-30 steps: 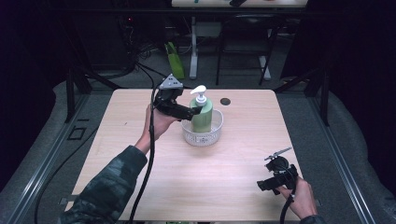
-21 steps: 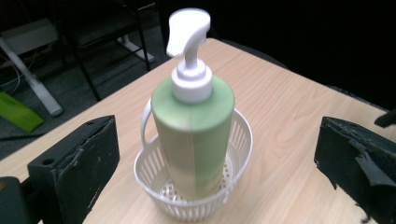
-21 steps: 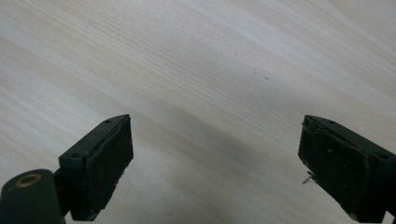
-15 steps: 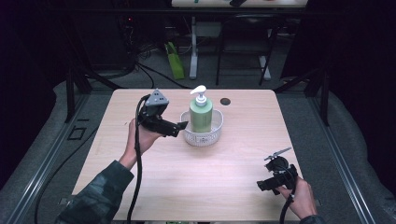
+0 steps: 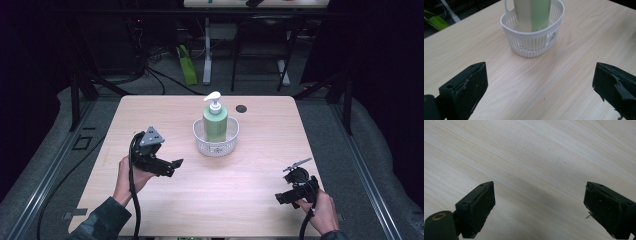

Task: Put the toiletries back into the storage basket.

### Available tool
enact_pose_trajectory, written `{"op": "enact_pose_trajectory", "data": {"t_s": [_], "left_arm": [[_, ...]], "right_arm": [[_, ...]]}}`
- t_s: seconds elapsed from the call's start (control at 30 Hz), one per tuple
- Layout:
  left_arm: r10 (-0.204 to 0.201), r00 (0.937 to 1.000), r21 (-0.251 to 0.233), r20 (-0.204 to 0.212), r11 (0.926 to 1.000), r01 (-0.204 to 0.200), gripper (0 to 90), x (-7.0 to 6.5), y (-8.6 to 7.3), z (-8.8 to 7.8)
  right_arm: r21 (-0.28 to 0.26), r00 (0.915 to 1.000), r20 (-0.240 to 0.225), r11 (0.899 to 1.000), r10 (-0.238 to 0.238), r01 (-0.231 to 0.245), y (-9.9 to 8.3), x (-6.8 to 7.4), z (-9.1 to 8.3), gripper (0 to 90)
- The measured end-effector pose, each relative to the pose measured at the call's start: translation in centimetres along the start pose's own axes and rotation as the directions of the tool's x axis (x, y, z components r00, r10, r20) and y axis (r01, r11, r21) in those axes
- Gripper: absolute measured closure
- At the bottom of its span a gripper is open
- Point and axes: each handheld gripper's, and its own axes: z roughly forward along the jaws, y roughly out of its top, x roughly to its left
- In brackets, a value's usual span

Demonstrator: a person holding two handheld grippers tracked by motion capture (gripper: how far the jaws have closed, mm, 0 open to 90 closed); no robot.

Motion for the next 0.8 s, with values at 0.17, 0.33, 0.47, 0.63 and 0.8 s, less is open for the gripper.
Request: {"op": "enact_pose_trajectory", "data": {"t_s": [0.17, 0.33, 0.47, 0.63, 0.8], "left_arm": [[-0.015, 0.9999, 0.033, 0.002, 0.9993, 0.015, 0.0, -0.4, -2.0, 0.3], [-0.039, 0.9991, 0.046, -0.014, 0.9982, 0.040, 0.0, -0.5, -3.5, 0.5], [-0.025, 0.9994, 0.065, -0.025, 0.9975, 0.027, 0.0, -0.8, -4.5, 0.9], [-0.027, 0.9993, 0.078, -0.025, 0.9965, 0.029, 0.0, -0.3, -5.0, 1.7], [-0.045, 0.9983, 0.073, -0.037, 0.9962, 0.048, 0.0, 0.5, -5.3, 2.1]], "right_arm": [[0.002, 1.0000, 0.006, 1.000, 0.001, -0.001, 0.0, 0.0, 0.1, 9.7], [0.003, 0.9999, 0.012, 1.000, 0.011, -0.011, 0.0, -0.3, 0.2, 9.9], [0.007, 0.9999, 0.010, 1.000, 0.003, -0.003, 0.0, -0.1, 0.3, 10.0], [0.003, 0.9999, 0.009, 1.000, 0.007, -0.007, 0.0, -0.2, 0.2, 10.0], [-0.025, 0.9998, 0.021, 1.000, -0.003, 0.003, 0.0, -0.2, 0.0, 10.2]]}}
